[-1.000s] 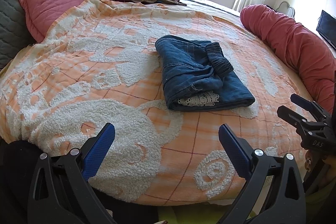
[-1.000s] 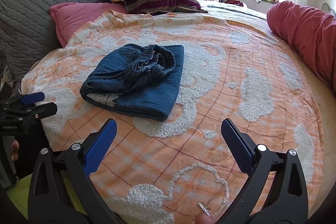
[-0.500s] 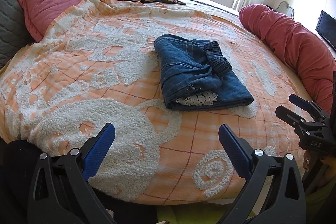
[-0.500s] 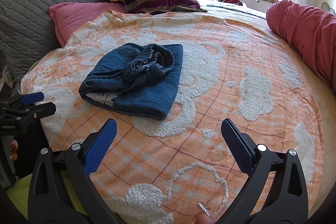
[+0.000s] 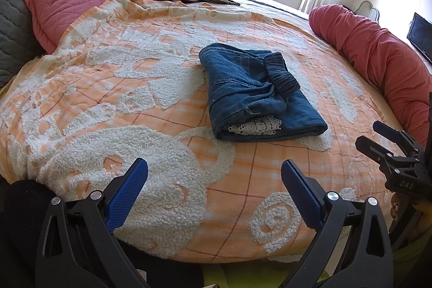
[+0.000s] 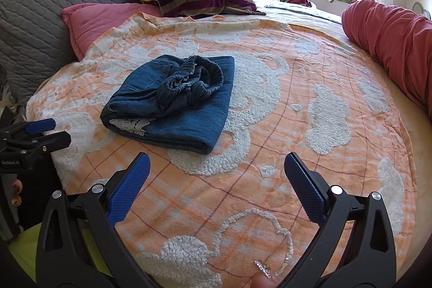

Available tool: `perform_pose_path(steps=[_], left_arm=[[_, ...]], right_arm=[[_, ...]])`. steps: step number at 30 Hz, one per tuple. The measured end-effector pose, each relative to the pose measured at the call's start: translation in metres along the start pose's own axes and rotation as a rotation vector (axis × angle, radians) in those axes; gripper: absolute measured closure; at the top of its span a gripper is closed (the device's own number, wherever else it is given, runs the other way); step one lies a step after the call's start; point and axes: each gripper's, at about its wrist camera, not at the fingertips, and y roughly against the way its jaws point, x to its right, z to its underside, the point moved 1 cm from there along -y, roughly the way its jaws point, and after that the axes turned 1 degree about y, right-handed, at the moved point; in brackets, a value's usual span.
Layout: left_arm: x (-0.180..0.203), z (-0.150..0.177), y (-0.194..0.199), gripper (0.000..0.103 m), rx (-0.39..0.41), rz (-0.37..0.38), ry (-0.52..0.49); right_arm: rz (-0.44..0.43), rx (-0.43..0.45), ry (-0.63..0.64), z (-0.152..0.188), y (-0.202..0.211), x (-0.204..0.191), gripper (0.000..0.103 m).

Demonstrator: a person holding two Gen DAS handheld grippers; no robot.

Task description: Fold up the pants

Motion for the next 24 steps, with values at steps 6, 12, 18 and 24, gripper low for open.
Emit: perform_pose_path(steps=[6,12,18,24], left_arm=[[-0.0025,0.0005,-0.001,0.004,-0.006,0.005,0.003],[-0.0053,0.0007,-0.0011,0.004,-0.004,0.003,0.002],[-0.0056,-0.0003,-0.0012,0.004,-0.006,0.001,0.001],[-0.0066,-0.0009,-0.0022,0.004,-0.01,-0.011,0.0]], right_arm=[[-0.001,0.002,-0.001,-0.0005,-0.0005,0.0003,0.009],[0.002,0.003,-0.004,0.0009,-0.0007,0.0023,0.009],[0.006,0.004,-0.006,0.0011,-0.0007,0.0038,0.009],[0.017,0.004,-0.014,0.0004,0.0001,0.0063,0.009]])
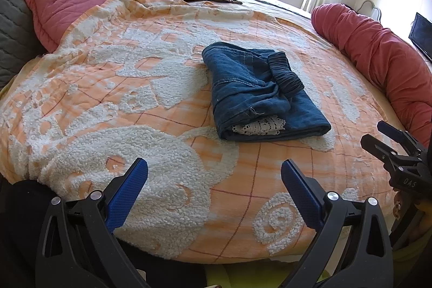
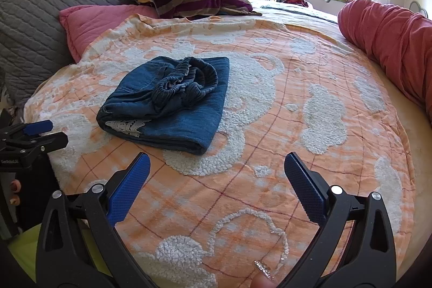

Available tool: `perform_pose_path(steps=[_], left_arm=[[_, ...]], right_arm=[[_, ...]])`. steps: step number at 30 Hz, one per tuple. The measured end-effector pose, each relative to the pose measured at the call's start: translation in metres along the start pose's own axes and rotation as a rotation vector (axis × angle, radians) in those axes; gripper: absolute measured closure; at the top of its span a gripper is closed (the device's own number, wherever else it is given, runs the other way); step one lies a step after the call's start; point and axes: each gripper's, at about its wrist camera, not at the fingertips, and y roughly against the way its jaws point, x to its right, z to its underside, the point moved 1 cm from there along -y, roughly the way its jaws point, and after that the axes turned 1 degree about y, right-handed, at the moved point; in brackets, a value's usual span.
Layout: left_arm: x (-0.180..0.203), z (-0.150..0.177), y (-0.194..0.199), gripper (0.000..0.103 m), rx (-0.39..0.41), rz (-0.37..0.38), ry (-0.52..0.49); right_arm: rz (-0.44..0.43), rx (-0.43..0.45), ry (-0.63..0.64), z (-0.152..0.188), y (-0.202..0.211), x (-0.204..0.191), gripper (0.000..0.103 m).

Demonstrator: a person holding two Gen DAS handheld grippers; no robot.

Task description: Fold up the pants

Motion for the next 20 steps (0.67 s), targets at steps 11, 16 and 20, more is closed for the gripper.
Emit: perform_pose_path(steps=[11,16,20], left_arm=[[-0.011,-0.008,-0.003,0.005,0.043,-0.025,0.041],[-0.047,-0.033,-0.026,0.004,0.022,-0.091,0.095],[-0.108,-0.073,-0.064,0.004,-0.02,-0.227,0.147]], right_arm=[[0.059,-0.009,-0.034,0.0,-0.003,0.017,0.009],[0.144,-0.027,-0.108,0.002,-0.013,0.061,0.009],[0.279,-0.046,-0.203,-0.003,-0.023,0.124,0.009]])
